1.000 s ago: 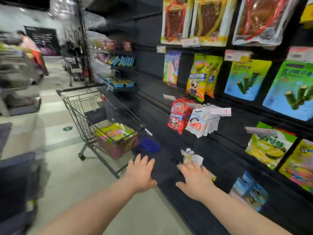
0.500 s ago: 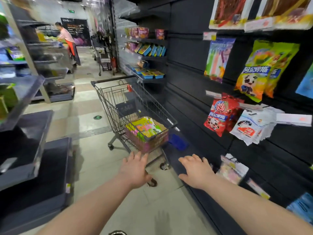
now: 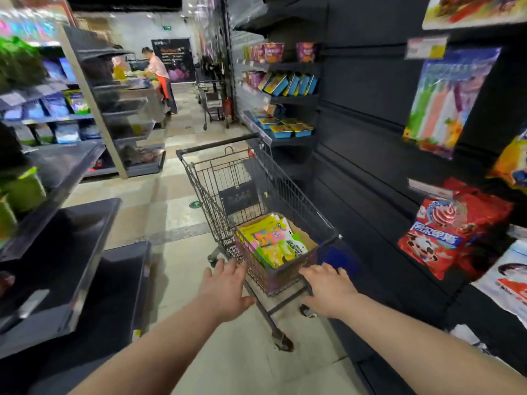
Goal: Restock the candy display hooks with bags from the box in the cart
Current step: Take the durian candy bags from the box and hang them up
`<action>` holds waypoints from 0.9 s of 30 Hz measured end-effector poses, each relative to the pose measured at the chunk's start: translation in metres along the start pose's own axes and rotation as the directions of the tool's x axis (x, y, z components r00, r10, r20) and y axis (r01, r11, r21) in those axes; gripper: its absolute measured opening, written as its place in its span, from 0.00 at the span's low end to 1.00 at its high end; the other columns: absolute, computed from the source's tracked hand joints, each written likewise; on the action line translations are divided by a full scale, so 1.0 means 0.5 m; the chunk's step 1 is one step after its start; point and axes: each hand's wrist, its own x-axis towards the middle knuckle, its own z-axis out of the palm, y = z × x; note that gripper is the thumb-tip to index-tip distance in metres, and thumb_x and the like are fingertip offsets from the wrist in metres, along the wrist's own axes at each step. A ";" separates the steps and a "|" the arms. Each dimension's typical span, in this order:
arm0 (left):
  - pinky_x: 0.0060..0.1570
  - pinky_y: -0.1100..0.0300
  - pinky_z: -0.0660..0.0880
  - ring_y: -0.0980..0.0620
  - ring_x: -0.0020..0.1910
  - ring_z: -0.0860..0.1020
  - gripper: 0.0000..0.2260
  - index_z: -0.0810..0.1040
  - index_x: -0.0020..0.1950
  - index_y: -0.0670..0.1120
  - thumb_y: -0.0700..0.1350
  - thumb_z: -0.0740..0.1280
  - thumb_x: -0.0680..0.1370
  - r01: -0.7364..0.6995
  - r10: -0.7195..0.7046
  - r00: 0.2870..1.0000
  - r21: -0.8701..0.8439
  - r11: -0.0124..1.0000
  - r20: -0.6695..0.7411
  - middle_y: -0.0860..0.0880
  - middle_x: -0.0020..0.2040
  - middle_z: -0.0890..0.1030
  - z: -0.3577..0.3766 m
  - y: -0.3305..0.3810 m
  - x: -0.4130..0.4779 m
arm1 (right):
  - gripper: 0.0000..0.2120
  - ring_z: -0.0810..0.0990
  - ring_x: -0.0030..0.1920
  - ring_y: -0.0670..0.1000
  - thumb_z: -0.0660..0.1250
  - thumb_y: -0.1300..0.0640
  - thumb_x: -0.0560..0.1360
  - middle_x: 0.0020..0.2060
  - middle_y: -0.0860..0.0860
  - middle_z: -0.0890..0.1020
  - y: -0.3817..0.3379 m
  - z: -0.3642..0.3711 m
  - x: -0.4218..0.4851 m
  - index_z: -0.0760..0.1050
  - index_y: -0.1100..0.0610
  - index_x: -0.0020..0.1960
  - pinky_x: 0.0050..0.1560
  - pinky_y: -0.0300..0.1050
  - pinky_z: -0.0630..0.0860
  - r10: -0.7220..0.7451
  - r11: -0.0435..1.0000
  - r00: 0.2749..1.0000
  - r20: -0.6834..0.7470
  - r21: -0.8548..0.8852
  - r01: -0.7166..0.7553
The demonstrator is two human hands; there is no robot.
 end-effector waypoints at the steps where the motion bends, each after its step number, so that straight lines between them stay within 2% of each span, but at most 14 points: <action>1: 0.73 0.43 0.56 0.41 0.77 0.51 0.37 0.49 0.79 0.49 0.62 0.60 0.77 0.006 -0.006 1.000 -0.005 1.000 -0.004 0.45 0.79 0.54 -0.002 0.003 0.020 | 0.30 0.56 0.75 0.57 0.60 0.46 0.78 0.75 0.52 0.62 0.008 -0.007 0.022 0.55 0.50 0.76 0.74 0.61 0.52 -0.010 1.000 1.000 0.003 -0.002 0.010; 6: 0.73 0.44 0.55 0.42 0.78 0.50 0.37 0.47 0.79 0.50 0.62 0.60 0.77 0.033 -0.033 0.999 -0.004 0.999 0.037 0.46 0.79 0.52 0.003 -0.002 0.090 | 0.28 0.58 0.74 0.56 0.60 0.45 0.78 0.74 0.52 0.63 0.030 -0.020 0.111 0.57 0.50 0.75 0.73 0.59 0.54 -0.029 1.000 0.999 0.028 -0.004 0.029; 12: 0.73 0.44 0.55 0.41 0.78 0.51 0.37 0.49 0.79 0.49 0.62 0.60 0.77 0.035 -0.034 0.997 -0.013 0.999 0.075 0.45 0.79 0.53 0.005 -0.041 0.172 | 0.29 0.59 0.74 0.55 0.60 0.44 0.77 0.73 0.52 0.64 0.036 -0.015 0.200 0.57 0.49 0.75 0.72 0.59 0.56 -0.027 1.000 0.998 0.050 0.002 0.026; 19: 0.73 0.44 0.56 0.42 0.77 0.53 0.37 0.50 0.79 0.48 0.62 0.61 0.77 -0.109 0.108 0.992 0.003 0.994 0.067 0.44 0.78 0.56 0.008 -0.087 0.314 | 0.29 0.61 0.73 0.55 0.62 0.44 0.76 0.72 0.51 0.66 0.030 -0.021 0.298 0.59 0.48 0.74 0.71 0.59 0.58 0.060 0.997 0.997 0.048 0.042 -0.062; 27: 0.72 0.45 0.58 0.42 0.77 0.55 0.36 0.50 0.79 0.48 0.63 0.60 0.77 -0.263 0.258 0.959 0.031 0.964 0.115 0.44 0.78 0.57 0.002 -0.224 0.491 | 0.28 0.61 0.73 0.55 0.60 0.45 0.77 0.73 0.51 0.65 -0.029 -0.029 0.445 0.58 0.48 0.75 0.72 0.56 0.58 0.248 0.961 0.966 0.070 0.108 -0.255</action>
